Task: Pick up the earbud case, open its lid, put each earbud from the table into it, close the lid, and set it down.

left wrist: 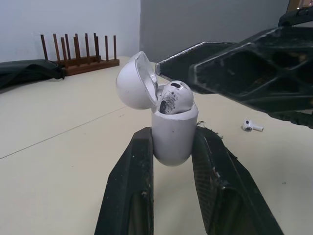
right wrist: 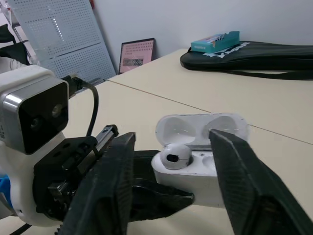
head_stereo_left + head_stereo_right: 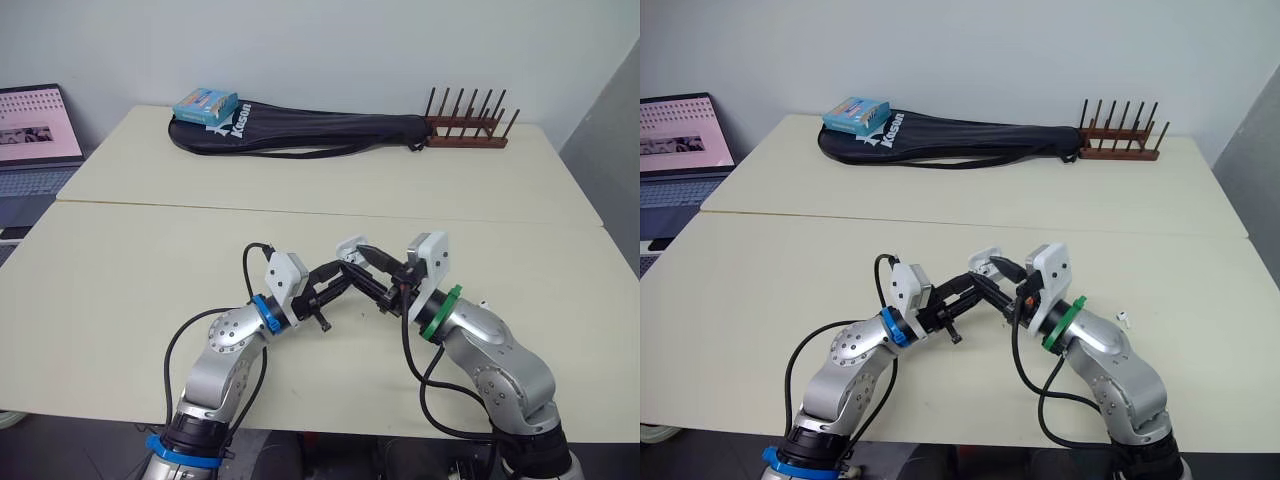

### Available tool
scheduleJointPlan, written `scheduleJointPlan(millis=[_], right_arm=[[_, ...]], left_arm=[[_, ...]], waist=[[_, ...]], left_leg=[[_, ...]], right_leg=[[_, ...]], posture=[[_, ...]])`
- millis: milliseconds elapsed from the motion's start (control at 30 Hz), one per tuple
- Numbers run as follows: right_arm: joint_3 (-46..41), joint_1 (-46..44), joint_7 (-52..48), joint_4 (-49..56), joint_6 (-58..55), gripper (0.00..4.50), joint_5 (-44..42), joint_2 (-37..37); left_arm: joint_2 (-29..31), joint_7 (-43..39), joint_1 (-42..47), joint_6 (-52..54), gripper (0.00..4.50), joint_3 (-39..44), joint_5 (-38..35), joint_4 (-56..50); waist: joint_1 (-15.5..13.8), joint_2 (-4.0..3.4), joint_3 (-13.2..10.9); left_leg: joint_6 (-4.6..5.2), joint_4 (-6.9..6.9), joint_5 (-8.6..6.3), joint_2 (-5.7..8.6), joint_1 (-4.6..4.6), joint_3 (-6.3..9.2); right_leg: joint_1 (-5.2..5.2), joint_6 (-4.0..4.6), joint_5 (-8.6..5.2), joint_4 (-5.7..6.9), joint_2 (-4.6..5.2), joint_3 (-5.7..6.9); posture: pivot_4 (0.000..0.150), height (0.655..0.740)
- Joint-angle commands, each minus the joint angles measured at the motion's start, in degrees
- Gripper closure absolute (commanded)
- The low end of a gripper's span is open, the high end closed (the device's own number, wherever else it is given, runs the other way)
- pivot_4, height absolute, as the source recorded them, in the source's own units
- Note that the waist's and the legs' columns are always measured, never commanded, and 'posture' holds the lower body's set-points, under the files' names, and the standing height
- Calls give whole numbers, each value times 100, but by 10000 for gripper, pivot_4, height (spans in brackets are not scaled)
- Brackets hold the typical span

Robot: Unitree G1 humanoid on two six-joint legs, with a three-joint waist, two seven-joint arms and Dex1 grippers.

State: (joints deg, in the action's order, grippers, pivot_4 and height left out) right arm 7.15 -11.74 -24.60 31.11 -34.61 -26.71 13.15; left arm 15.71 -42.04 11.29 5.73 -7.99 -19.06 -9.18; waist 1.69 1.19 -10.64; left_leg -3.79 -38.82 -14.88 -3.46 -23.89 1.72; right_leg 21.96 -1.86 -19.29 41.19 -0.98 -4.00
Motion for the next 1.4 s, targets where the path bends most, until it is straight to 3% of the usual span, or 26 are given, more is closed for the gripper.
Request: scheduleJointPlan(millis=[33, 267, 433, 600, 700, 833, 867, 967, 1400], right_arm=[[-354, 84, -61, 523, -170, 21814, -385, 214], [-1591, 329, -364, 1213, -674, 21814, -1297, 1349], [-3132, 1740, -1223, 937, -287, 21814, -926, 2680], [-3993, 2858, -1764, 458, 300, 21814, -497, 3027], [-4404, 3533, -2063, 86, 668, 15363, -174, 3032], [-4474, 3951, -2387, -120, 1038, 1305, 68, 3085], [-4480, 3960, -2401, -172, 1090, 25, 106, 3089], [-4301, 3778, -2326, -313, 1133, 0, 266, 3147], [-2346, 1385, -1552, -1595, 447, 0, 743, 3011]], left_arm=[[-5, -20, 2, -145, 37723, 54, -68, -295], [9, 31, -19, -209, 37723, 110, -4, -141], [118, -39, -58, -376, 37723, 181, 88, 26], [181, -70, -47, -487, 37723, 241, 119, 150], [219, -75, -43, -537, 37723, 273, 133, 208], [241, -67, -48, -569, 37723, 306, 148, 240], [239, -57, -53, -569, 37723, 314, 153, 238], [247, -36, -118, -563, 37723, 322, 157, 196], [199, 54, -186, -523, 37723, 230, 210, 87]], waist=[[-1, 0, 0], [-5, 0, 0], [-45, 0, 0], [-1, -2, 1], [-7, -3, 2], [18, -7, 4], [19, -7, 4], [16, -9, 5], [-15, -9, 5]], left_leg=[[0, 0, 0, 0, 0, 0], [0, 0, 0, 1, 0, -1], [2, 4, -1, 5, -1, -4], [2, 3, -1, 6, 12, -8], [2, 2, -1, 6, 15, -6], [2, 1, -1, 6, 17, -17], [2, 1, -1, 6, 18, -18], [1, 0, 0, 5, 22, -17], [1, -1, 0, 11, 18, -14]], right_leg=[[0, 0, 0, 0, 0, 0], [-1, 0, 0, 0, 0, -2], [-7, 0, -1, -17, 3, -2], [-17, 0, -1, -15, 3, -8], [-22, -5, -3, -15, 1, -5], [-23, -6, -4, -16, 2, -14], [-23, -7, -4, -16, 2, -15], [-26, -8, -5, -16, 2, -15], [-26, -1, -1, -17, 6, -14]], posture=[[1500, 6925], [1500, 6925], [1500, 6925], [1500, 6925], [1500, 6925], [1500, 6925], [1500, 6925], [1500, 6925], [1500, 6925]])
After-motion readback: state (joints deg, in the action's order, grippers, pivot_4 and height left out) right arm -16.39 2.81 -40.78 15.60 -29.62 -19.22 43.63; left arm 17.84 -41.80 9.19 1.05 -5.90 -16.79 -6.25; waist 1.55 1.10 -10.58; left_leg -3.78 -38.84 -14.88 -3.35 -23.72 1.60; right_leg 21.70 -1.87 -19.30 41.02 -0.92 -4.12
